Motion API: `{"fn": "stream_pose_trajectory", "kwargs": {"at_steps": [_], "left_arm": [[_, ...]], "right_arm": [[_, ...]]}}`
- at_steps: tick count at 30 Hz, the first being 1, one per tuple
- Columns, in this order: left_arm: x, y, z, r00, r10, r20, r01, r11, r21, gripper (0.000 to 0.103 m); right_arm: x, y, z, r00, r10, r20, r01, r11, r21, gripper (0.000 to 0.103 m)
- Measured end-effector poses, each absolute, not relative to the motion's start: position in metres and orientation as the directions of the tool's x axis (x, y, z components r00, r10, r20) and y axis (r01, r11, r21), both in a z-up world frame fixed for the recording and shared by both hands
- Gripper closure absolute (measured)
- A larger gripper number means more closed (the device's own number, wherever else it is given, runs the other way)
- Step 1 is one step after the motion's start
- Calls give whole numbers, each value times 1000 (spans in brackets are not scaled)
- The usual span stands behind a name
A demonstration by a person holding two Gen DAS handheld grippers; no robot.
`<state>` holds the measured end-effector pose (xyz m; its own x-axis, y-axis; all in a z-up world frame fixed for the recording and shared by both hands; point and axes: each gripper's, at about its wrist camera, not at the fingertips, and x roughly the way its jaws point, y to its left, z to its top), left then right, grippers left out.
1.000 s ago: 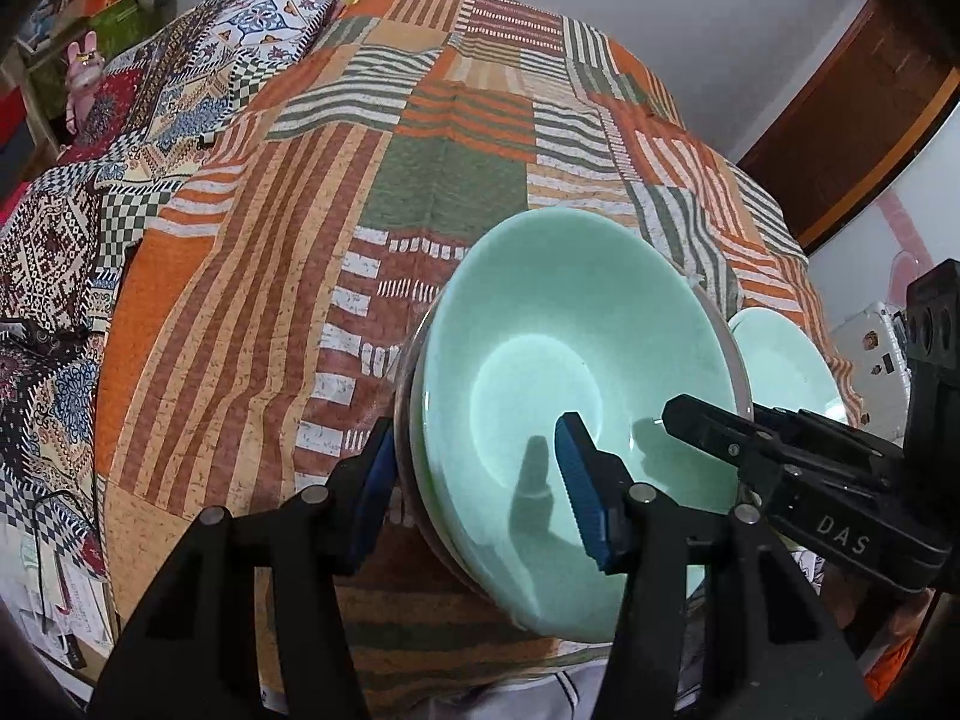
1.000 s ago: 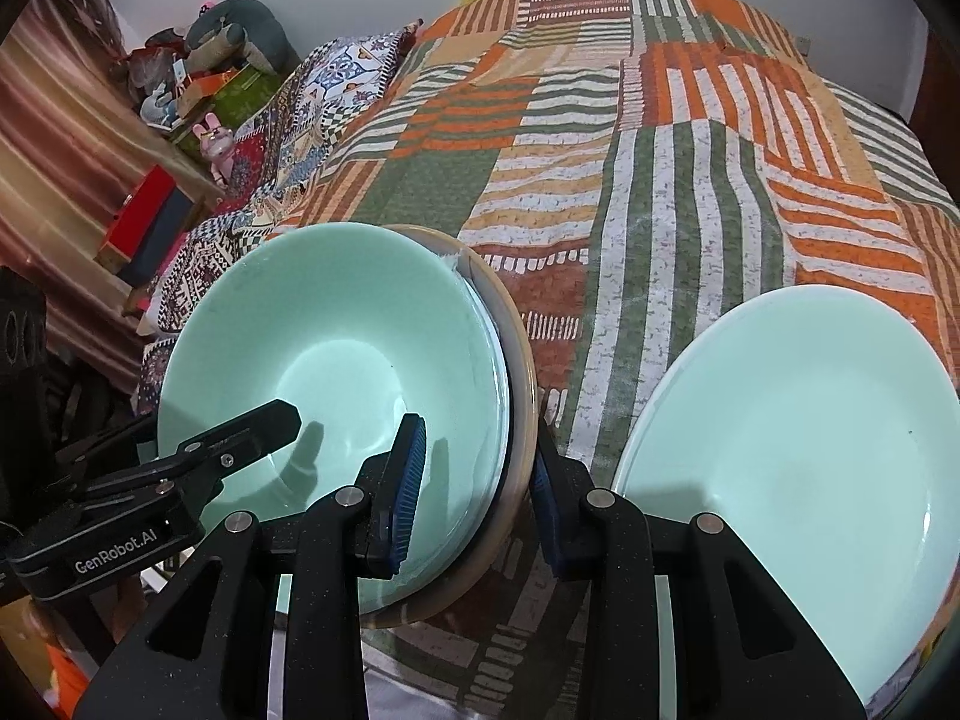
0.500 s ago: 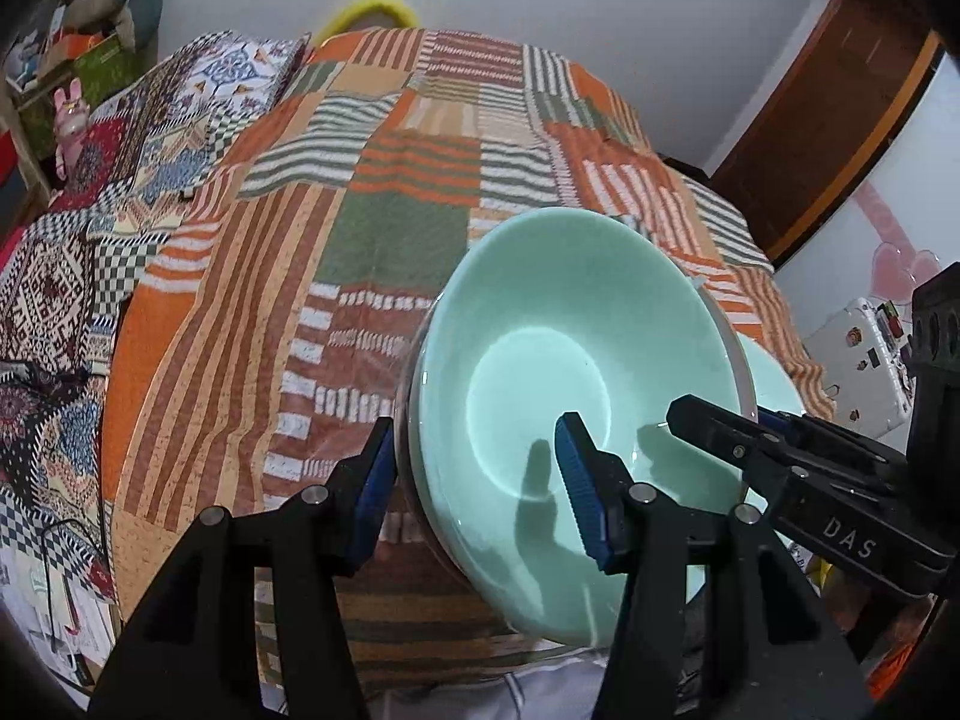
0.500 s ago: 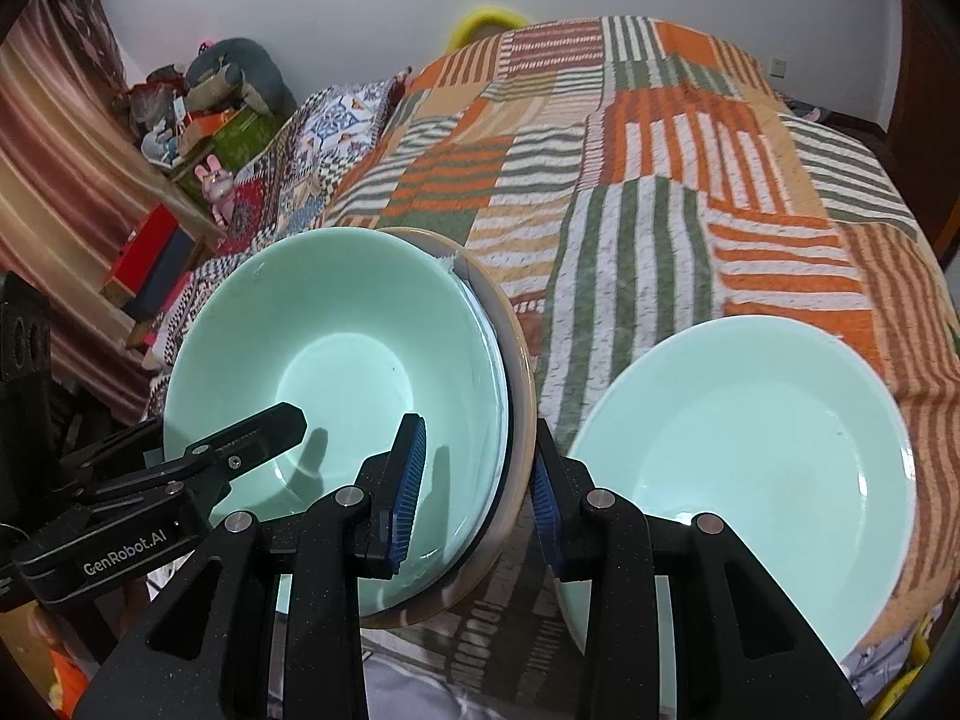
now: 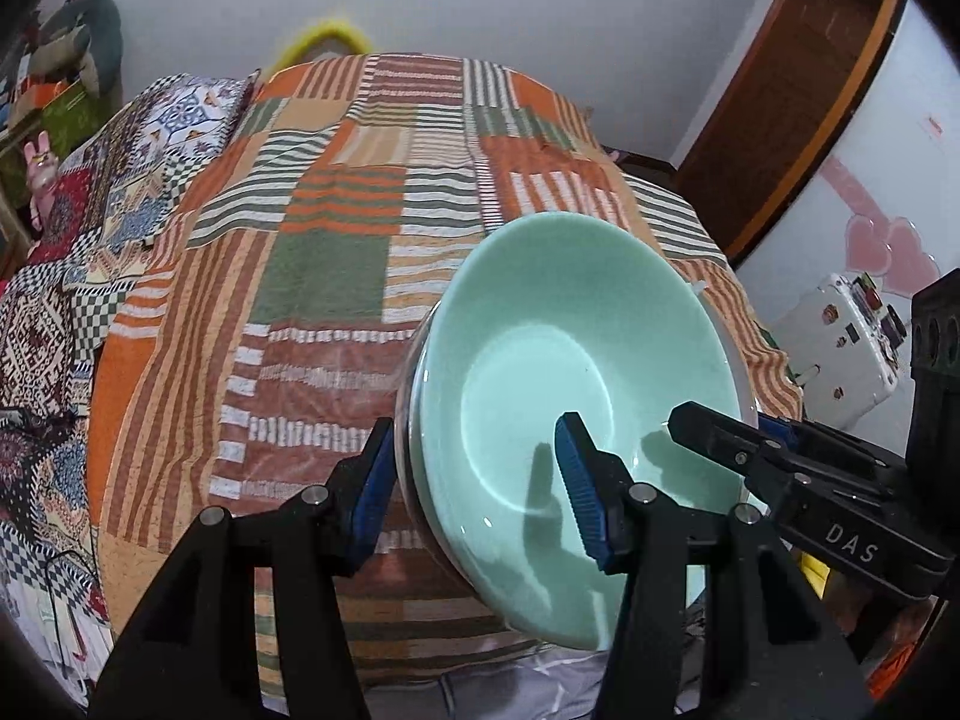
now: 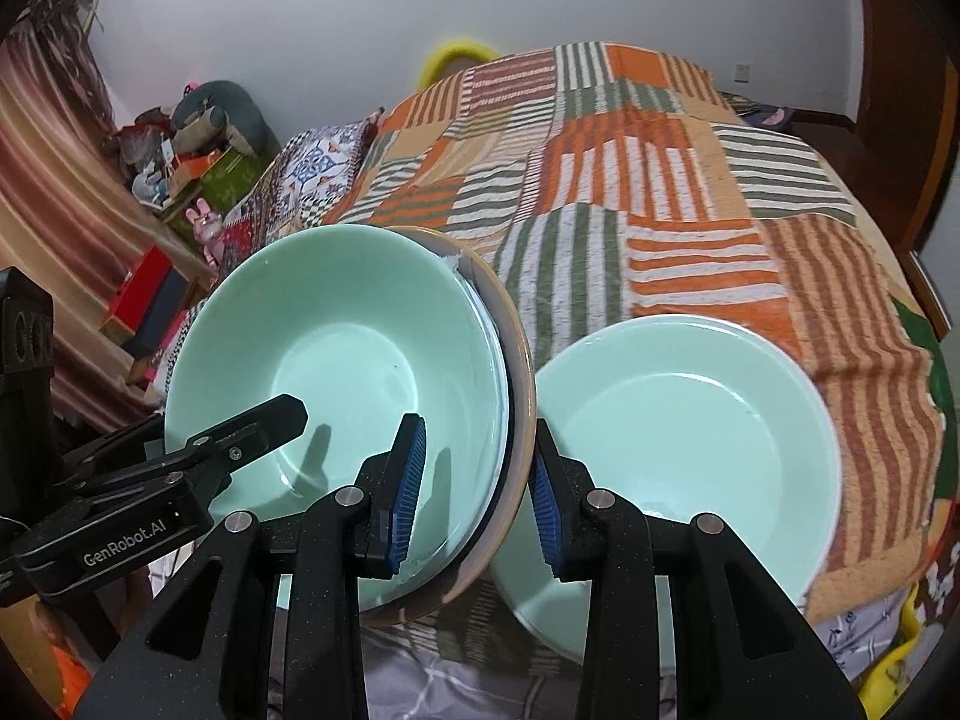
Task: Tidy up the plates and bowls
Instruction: 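Carry the bowl stack onto the mint-green plate stack and lower it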
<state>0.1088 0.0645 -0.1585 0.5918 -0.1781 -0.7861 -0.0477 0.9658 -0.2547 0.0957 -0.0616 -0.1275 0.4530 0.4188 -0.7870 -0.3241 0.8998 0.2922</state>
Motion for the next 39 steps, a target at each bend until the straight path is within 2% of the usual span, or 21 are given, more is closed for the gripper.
{"fn": "stream_pose_trajectory", "kwargs": {"at_steps": [16,39], "left_arm": [[129,2,-157,559,-235,-795,72,969,-237,50],[153,-51,-193,464,-262,-846,155,965,-214,50]], "right_arm": [[87,-119,-119,509,368,-778,-223,929,294,72],[81,-165,-137,485,302,-821,-102,952,290,72]]}}
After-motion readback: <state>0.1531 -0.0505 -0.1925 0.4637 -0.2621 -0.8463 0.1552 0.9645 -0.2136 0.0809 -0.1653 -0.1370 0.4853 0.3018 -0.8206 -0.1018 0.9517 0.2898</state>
